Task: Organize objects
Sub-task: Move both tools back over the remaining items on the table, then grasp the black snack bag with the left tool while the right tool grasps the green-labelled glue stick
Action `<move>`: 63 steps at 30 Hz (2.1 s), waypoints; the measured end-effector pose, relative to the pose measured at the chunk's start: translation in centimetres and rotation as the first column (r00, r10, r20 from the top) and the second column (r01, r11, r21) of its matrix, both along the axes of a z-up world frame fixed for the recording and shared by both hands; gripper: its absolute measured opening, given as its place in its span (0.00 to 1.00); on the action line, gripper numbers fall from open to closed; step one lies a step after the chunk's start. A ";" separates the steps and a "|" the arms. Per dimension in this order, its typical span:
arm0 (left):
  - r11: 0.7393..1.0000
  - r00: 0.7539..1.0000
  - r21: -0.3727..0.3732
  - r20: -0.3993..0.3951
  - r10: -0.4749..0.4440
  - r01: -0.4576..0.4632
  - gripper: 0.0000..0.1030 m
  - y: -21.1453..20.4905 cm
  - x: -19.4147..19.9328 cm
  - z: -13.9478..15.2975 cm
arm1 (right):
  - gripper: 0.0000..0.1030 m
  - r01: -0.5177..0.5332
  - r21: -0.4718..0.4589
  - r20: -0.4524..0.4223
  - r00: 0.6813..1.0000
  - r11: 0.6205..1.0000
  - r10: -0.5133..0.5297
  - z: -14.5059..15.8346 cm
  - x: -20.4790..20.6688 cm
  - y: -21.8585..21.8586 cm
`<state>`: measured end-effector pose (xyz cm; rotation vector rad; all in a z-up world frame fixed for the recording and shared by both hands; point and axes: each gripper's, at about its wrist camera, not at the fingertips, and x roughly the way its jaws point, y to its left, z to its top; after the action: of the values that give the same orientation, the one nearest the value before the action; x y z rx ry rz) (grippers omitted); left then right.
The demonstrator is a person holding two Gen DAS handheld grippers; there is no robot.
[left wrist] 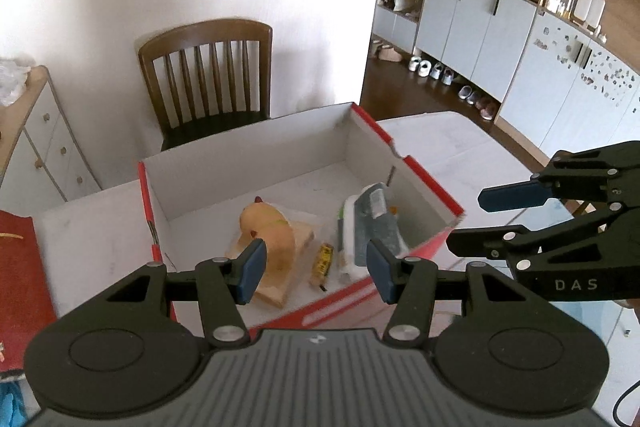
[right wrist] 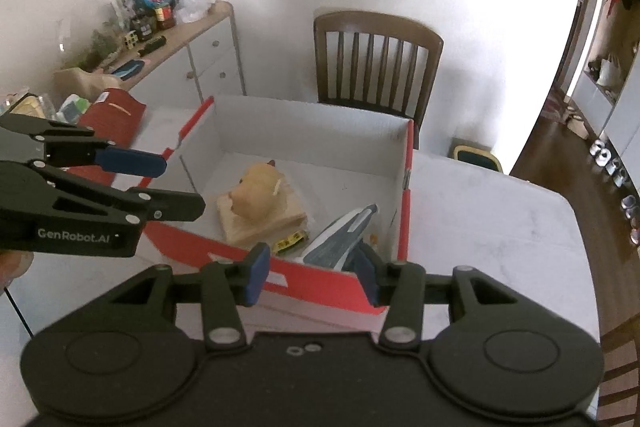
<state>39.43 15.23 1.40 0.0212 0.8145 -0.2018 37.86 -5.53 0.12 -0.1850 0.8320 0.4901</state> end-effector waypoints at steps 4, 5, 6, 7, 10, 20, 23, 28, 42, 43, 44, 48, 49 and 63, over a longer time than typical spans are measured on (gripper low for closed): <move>1.000 1.000 -0.007 0.011 0.013 -0.013 0.52 -0.7 -1.9 0.5 | 0.51 -0.017 0.024 0.012 1.000 1.000 0.016 0.7 -1.8 -0.9; 1.000 1.000 -0.011 0.013 0.016 -0.016 0.52 -0.9 -2.5 0.6 | 0.52 -0.018 0.028 0.014 1.000 0.999 0.018 0.9 -2.2 -1.2; 1.000 1.000 -0.013 0.015 0.020 -0.019 0.52 -1.0 -2.9 0.7 | 0.54 -0.021 0.034 0.014 1.000 0.999 0.020 1.0 -2.5 -1.4; 1.000 1.000 -0.017 0.015 0.022 -0.022 0.52 -1.2 -3.3 0.8 | 0.54 -0.025 0.042 0.014 1.000 0.999 0.024 1.0 -3.1 -1.7; 0.999 0.999 -0.027 0.021 0.031 -0.030 0.52 -1.6 -4.7 1.1 | 0.57 -0.039 0.044 0.027 0.999 0.998 0.038 1.3 -4.5 -2.4; 0.998 0.995 -0.043 0.079 0.060 -0.056 0.69 -3.4 -9.6 2.1 | 0.63 -0.066 0.088 0.028 0.998 0.994 0.064 1.0 -8.6 -5.1; 0.998 0.995 -0.034 0.086 0.051 -0.048 0.69 -4.2 -11.1 2.0 | 0.65 -0.071 0.094 0.023 0.997 0.993 0.070 0.6 -9.7 -5.8; 0.997 0.994 -0.056 0.087 0.061 -0.057 0.69 -5.0 -13.5 1.6 | 0.71 -0.081 0.091 0.027 0.996 0.993 0.079 0.0 -11.7 -7.0; 0.987 0.988 -0.065 0.033 0.149 -0.146 0.80 -6.3 -18.9 -3.1 | 0.94 -0.030 0.054 -0.025 0.999 0.998 0.032 -4.4 -16.1 -9.3; 0.986 0.988 -0.068 0.023 0.154 -0.152 0.81 -6.2 -19.1 -3.6 | 0.95 -0.021 0.053 -0.036 0.999 0.998 0.023 -4.9 -16.3 -9.4; 0.985 0.987 -0.071 0.012 0.158 -0.157 0.82 -6.3 -19.3 -4.1 | 0.95 -0.013 0.054 -0.048 0.999 0.998 0.016 -5.4 -16.6 -9.4; 0.982 0.984 -0.070 -0.017 0.176 -0.177 0.86 -6.3 -20.1 -5.7 | 0.95 -0.005 0.035 -0.075 0.997 0.999 0.008 -7.1 -17.6 -9.3; 0.980 0.983 -0.074 -0.024 0.184 -0.185 0.91 -6.2 -20.2 -6.0 | 0.95 -0.006 0.031 -0.079 0.997 1.000 0.008 -7.5 -18.0 -9.2; 0.937 0.940 -0.084 -0.065 0.335 -0.340 1.00 -4.6 -19.3 -9.7 | 0.94 -0.003 -0.017 -0.157 0.988 1.000 0.000 -10.9 -19.4 -7.9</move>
<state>20.14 10.63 -8.27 -0.2128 0.8445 0.0860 18.43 -13.41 -10.74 -0.1644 0.9905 0.5037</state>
